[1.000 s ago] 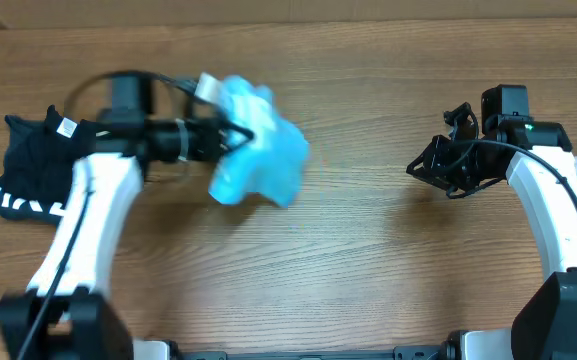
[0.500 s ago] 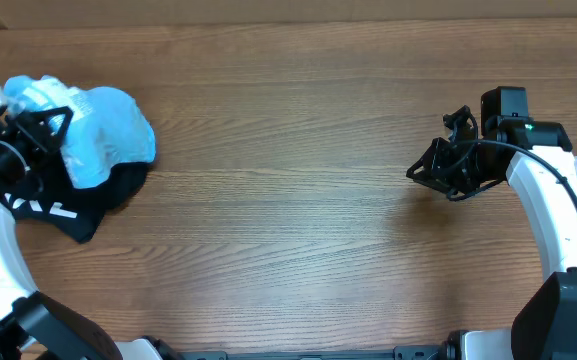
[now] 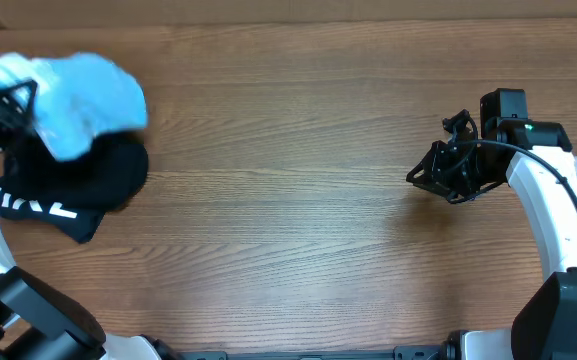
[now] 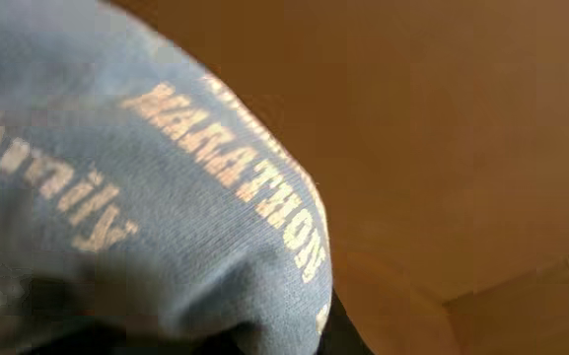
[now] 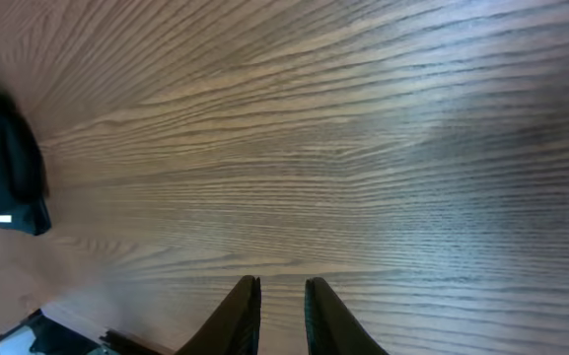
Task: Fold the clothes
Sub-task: 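Release the shirt on the black garment and withdraw the left gripper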
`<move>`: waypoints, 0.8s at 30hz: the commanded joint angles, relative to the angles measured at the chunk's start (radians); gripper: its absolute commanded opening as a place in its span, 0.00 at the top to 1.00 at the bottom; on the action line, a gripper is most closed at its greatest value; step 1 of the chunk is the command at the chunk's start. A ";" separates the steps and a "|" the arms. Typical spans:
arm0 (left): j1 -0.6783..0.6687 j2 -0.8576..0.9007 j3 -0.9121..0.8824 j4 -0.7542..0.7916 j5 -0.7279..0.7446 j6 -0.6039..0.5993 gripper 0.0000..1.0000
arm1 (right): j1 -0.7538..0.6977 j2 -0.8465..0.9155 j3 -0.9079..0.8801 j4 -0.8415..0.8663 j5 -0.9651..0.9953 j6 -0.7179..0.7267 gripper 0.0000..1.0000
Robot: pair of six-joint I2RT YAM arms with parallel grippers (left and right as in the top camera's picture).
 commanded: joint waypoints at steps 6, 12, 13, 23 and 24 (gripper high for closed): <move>0.000 0.131 0.007 -0.313 -0.150 0.389 0.96 | -0.001 -0.014 0.015 -0.005 0.003 -0.007 0.81; -0.008 0.078 0.155 -0.315 0.024 0.297 0.96 | -0.001 -0.014 0.016 -0.002 0.003 -0.007 0.80; -0.013 0.077 0.194 -0.311 0.051 0.291 0.96 | -0.001 -0.014 0.016 -0.002 0.003 -0.007 0.80; -0.103 0.083 0.238 -0.417 -0.218 0.554 0.96 | -0.001 -0.014 0.016 -0.010 0.003 -0.006 0.81; -0.104 0.087 0.234 -0.475 -0.313 0.566 0.96 | -0.001 -0.014 0.016 -0.010 0.003 -0.007 0.80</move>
